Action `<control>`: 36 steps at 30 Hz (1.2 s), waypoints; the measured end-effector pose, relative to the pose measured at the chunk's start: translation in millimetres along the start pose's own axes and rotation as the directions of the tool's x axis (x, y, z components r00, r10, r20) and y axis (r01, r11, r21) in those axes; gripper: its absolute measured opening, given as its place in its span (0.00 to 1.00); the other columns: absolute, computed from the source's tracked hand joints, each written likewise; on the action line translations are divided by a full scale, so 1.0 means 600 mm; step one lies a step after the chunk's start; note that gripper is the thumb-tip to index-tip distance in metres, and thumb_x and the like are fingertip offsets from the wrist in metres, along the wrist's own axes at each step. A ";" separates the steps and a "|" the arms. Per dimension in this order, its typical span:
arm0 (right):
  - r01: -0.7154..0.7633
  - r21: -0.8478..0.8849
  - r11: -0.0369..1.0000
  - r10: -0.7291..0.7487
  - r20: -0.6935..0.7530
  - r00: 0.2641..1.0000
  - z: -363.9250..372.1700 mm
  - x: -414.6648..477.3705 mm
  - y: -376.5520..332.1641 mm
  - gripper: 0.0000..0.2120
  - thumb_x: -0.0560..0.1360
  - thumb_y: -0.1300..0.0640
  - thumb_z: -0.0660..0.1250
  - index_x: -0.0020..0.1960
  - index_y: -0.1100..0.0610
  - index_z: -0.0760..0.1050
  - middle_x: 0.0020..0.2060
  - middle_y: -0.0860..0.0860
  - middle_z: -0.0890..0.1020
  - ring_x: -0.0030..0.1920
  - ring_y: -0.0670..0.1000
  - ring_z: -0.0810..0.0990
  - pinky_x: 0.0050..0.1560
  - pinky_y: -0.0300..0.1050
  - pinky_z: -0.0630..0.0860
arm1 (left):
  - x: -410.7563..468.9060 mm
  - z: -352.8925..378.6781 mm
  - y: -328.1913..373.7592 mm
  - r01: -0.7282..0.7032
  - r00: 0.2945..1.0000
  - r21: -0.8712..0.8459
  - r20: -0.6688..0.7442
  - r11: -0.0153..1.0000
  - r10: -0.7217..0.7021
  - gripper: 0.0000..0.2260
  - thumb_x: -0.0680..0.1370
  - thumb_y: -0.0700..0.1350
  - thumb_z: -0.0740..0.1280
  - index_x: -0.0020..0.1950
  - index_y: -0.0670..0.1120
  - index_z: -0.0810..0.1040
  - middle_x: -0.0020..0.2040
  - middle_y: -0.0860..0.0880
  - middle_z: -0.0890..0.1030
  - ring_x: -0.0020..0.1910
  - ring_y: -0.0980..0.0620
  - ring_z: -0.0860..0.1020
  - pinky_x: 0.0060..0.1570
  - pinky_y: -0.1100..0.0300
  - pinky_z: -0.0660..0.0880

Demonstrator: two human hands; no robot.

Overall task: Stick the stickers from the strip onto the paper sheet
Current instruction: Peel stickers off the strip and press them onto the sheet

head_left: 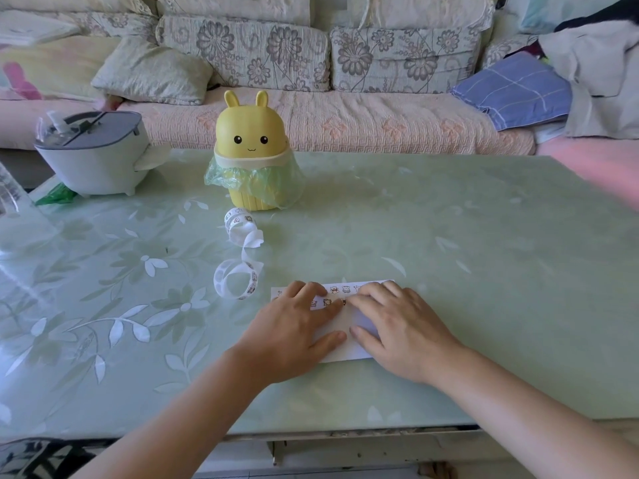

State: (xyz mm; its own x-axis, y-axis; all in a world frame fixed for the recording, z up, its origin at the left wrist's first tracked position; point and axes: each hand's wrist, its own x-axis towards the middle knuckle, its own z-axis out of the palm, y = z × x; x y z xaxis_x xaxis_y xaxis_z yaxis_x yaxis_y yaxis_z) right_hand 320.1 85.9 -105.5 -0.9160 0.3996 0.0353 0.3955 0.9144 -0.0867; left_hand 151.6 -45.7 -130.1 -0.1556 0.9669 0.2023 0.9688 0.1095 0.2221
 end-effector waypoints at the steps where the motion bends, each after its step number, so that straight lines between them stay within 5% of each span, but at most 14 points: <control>1: 0.004 -0.014 1.000 -0.004 0.015 1.000 0.000 0.001 -0.002 0.27 0.77 0.39 0.50 0.70 0.48 0.71 0.58 0.46 0.75 0.60 0.52 0.73 0.57 0.51 0.73 | -0.001 0.000 -0.001 -0.011 1.000 -0.002 -0.010 1.000 0.011 0.25 0.79 0.66 0.52 0.69 0.58 0.75 0.63 0.51 0.73 0.61 0.49 0.71 0.50 0.51 0.78; 5: 0.013 -0.057 0.998 -0.011 0.033 0.999 0.003 0.009 -0.003 0.29 0.76 0.38 0.49 0.70 0.48 0.73 0.56 0.49 0.74 0.57 0.54 0.73 0.55 0.52 0.74 | -0.004 0.000 -0.001 -0.002 1.000 -0.022 -0.026 1.000 0.002 0.23 0.79 0.65 0.53 0.68 0.60 0.75 0.63 0.51 0.74 0.61 0.50 0.71 0.49 0.53 0.78; 10: 0.022 -0.051 0.998 -0.028 -0.120 0.992 0.005 0.022 0.006 0.20 0.76 0.43 0.54 0.49 0.47 0.83 0.45 0.46 0.78 0.44 0.53 0.78 0.42 0.48 0.74 | -0.003 -0.004 0.002 0.071 0.997 -0.114 -0.023 0.991 -0.075 0.25 0.77 0.65 0.51 0.65 0.57 0.77 0.65 0.56 0.74 0.64 0.55 0.69 0.53 0.55 0.77; 13: -0.002 -0.003 1.000 0.002 -0.136 0.991 0.004 0.032 0.003 0.21 0.76 0.43 0.52 0.45 0.47 0.84 0.43 0.45 0.78 0.43 0.53 0.77 0.43 0.47 0.73 | -0.004 -0.006 -0.004 0.078 0.997 -0.174 0.001 0.982 -0.079 0.24 0.76 0.64 0.51 0.64 0.56 0.77 0.66 0.58 0.72 0.65 0.57 0.66 0.58 0.57 0.73; 20: -0.093 0.191 0.977 0.114 -0.102 0.988 -0.022 0.074 -0.028 0.11 0.79 0.49 0.62 0.57 0.46 0.82 0.52 0.45 0.78 0.54 0.51 0.77 0.50 0.46 0.73 | -0.009 -0.030 -0.020 0.027 0.980 -0.264 -0.184 0.964 -0.078 0.11 0.76 0.51 0.64 0.57 0.53 0.78 0.54 0.57 0.76 0.54 0.54 0.73 0.52 0.61 0.71; 26: -0.101 0.388 0.916 0.125 -0.039 0.991 -0.037 0.119 -0.078 0.11 0.79 0.51 0.63 0.58 0.44 0.81 0.54 0.42 0.81 0.48 0.46 0.78 0.52 0.42 0.74 | -0.025 -0.083 -0.069 0.225 0.891 -0.183 -0.358 0.957 -0.278 0.08 0.73 0.43 0.71 0.51 0.50 0.77 0.46 0.55 0.75 0.47 0.51 0.74 0.44 0.58 0.71; 32: -0.163 0.566 0.808 0.157 0.060 0.986 -0.034 0.154 -0.120 0.11 0.78 0.53 0.64 0.56 0.46 0.83 0.49 0.40 0.83 0.51 0.46 0.81 0.56 0.43 0.77 | -0.058 -0.103 -0.116 0.395 0.906 -0.005 -0.165 0.919 -0.390 0.18 0.70 0.54 0.73 0.56 0.51 0.74 0.52 0.53 0.74 0.54 0.49 0.71 0.52 0.55 0.71; 36: -0.207 0.620 0.757 0.176 0.111 0.978 -0.021 0.171 -0.134 0.10 0.78 0.53 0.65 0.54 0.45 0.83 0.44 0.39 0.82 0.43 0.44 0.81 0.51 0.40 0.78 | -0.067 -0.106 -0.119 0.386 0.917 0.029 -0.123 0.922 -0.380 0.14 0.70 0.54 0.72 0.53 0.54 0.77 0.50 0.56 0.75 0.53 0.50 0.73 0.48 0.58 0.65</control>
State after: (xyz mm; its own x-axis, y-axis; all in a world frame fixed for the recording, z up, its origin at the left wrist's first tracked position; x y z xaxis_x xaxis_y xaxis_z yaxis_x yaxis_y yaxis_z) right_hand 195.2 53.9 -82.2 -0.8336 0.5448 -0.0908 0.4472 0.5691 -0.6900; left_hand 76.2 -106.8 -93.2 -0.5344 0.8164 0.2187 0.8389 0.4807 0.2553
